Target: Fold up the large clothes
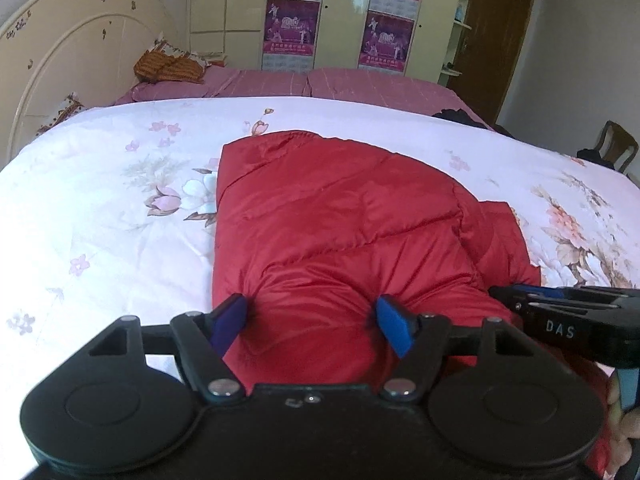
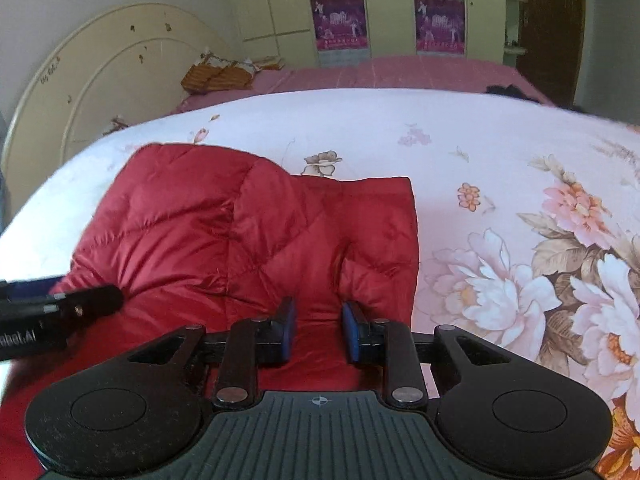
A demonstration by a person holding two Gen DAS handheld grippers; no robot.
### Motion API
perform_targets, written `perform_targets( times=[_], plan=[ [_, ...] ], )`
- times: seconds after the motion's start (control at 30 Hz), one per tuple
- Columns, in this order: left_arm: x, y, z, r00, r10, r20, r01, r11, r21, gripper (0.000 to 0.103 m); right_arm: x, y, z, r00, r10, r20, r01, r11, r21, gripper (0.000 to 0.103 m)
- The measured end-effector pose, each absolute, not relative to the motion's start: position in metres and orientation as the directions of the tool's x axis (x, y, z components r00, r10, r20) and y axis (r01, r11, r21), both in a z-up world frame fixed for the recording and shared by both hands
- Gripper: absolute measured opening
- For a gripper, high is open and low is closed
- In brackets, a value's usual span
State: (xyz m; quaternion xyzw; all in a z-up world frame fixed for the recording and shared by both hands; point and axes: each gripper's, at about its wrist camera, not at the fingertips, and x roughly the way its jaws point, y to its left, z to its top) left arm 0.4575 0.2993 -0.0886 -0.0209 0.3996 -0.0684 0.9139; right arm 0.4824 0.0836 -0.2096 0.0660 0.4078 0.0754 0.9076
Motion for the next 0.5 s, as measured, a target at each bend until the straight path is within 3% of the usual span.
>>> perform_targets(
  times=[0.2,0.5],
  plan=[
    [0.458,0.298,-0.09,0.674,-0.13,-0.727,0.101,0.991,-0.083,0.071,0.475,0.095,-0.222,0.712,0.146,-0.687,-0.121,0.989,0.084,0.025],
    [0.42,0.303,-0.066,0.712,-0.117,-0.693,0.077,0.993,-0.089,0.071,0.447,0.083,-0.175,0.733,0.191,-0.653,-0.132,0.982,0.138,0.026]
  ],
)
